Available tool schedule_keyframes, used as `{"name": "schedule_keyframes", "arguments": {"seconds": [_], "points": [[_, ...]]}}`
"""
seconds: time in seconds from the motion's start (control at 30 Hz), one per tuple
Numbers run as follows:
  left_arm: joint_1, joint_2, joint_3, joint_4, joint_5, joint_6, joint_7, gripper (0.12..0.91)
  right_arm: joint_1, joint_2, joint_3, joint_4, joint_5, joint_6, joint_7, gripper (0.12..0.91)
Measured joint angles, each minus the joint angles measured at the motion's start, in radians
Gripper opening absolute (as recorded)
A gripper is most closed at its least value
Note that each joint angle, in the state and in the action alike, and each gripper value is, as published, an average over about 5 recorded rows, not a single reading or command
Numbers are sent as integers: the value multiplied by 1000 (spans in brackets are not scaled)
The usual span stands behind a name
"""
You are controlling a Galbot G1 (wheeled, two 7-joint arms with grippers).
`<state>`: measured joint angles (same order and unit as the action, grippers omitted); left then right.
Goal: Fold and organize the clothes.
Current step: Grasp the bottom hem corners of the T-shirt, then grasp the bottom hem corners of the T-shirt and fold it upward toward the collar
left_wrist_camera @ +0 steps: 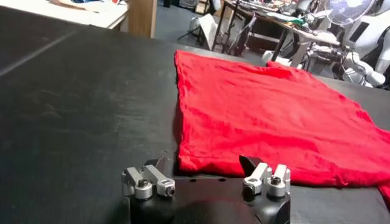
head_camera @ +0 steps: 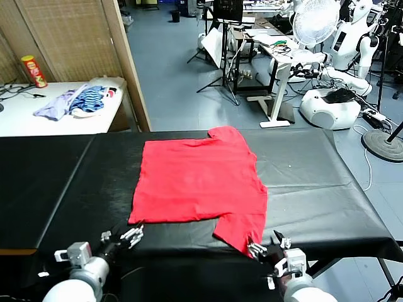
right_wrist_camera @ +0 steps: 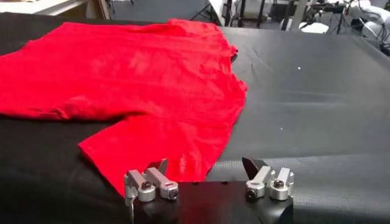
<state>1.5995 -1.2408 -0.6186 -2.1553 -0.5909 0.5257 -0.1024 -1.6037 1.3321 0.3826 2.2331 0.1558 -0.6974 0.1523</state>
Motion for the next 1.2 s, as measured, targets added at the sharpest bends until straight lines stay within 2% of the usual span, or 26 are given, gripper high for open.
{"name": "schedule_keyframes", "arguments": {"seconds": [0.1,0.23,0.37,0.47,0.6,0.7,0.87,1.0,1.2], "points": [[-9,0,2,14,-2,-10,2,797,-2,5,-4,-4,-3,0,1,667],[-21,2,4,47,-7,-30,12,760,-7,13,-9,-10,-8,0,4,452],[-27,3,6,75,-8,-36,17,556,-14,15,-7,-9,-9,0,10,238],[-28,1,7,89,-6,-42,18,388,-23,15,-2,-1,-8,2,20,136],[-17,-6,9,83,-5,-47,16,179,-47,14,15,26,-7,-2,33,123],[-2,-14,8,59,0,-43,8,126,-73,11,28,59,-7,-2,39,123],[45,-38,4,-10,24,-38,-18,125,-112,4,47,113,-3,25,35,123],[106,-58,-1,-76,36,-40,-28,125,-97,-7,69,114,13,113,0,123],[131,-83,7,-129,34,-94,-23,125,18,-33,85,19,96,227,-29,123]]}}
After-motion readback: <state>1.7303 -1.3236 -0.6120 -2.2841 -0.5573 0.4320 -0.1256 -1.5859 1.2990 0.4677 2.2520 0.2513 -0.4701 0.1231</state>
